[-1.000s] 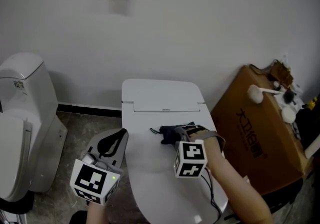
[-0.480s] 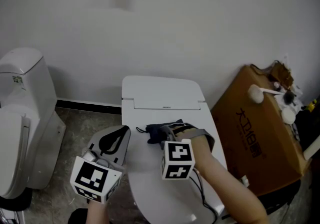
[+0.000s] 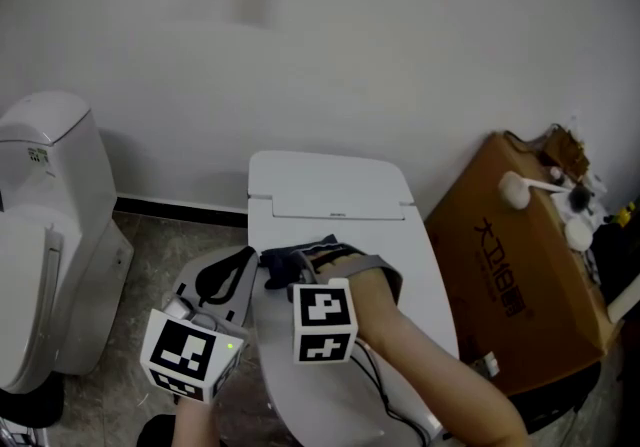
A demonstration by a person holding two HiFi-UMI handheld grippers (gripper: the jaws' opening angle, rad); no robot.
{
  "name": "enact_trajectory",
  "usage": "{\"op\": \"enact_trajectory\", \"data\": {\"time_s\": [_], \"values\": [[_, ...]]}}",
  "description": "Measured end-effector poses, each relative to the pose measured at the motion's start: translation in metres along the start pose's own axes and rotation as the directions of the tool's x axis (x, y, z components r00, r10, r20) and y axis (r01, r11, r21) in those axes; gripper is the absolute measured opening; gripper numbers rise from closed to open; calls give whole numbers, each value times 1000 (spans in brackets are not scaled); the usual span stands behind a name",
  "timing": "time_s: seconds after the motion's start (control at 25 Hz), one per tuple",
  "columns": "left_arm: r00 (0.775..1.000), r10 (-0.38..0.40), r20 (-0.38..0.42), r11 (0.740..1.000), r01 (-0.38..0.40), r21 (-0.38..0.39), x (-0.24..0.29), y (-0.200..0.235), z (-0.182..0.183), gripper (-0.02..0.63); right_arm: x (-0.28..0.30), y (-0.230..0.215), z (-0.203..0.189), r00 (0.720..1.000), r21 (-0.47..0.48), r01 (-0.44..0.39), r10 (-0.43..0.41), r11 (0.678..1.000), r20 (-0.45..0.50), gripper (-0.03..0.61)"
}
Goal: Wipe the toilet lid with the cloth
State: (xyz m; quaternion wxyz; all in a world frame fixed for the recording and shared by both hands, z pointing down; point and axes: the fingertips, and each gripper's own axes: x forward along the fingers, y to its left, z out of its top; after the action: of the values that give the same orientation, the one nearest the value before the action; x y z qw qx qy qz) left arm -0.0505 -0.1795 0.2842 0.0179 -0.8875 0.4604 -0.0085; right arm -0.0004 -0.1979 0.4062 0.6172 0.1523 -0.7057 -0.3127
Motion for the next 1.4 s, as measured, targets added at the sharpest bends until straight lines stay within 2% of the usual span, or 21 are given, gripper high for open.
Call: {"op": "enact_trajectory", "data": {"time_s": [0.56, 0.8, 0.96, 1.16, 1.4], "values": [[1000, 8, 14, 1000, -8, -4, -3, 2, 4, 17, 2, -1, 37, 998, -37, 6, -4, 999, 59, 63], [999, 22, 33, 999, -21, -32, -6, 6, 7, 17, -7, -4, 37, 995, -26, 51, -49, 998, 87, 63], [1000, -6, 18, 1000, 6, -14, 1, -2, 2, 17, -26, -3, -8, 996, 32, 69, -70, 997, 47, 63], [1000, -6, 4, 1000, 6, -22, 4, 0, -5, 17, -46, 7, -100, 995, 140, 77, -68, 987, -69, 63], [1000, -8, 0, 1000, 8, -17, 7, 1, -6, 16, -71, 31, -199, 978, 263, 102, -49, 959, -203, 63]]}}
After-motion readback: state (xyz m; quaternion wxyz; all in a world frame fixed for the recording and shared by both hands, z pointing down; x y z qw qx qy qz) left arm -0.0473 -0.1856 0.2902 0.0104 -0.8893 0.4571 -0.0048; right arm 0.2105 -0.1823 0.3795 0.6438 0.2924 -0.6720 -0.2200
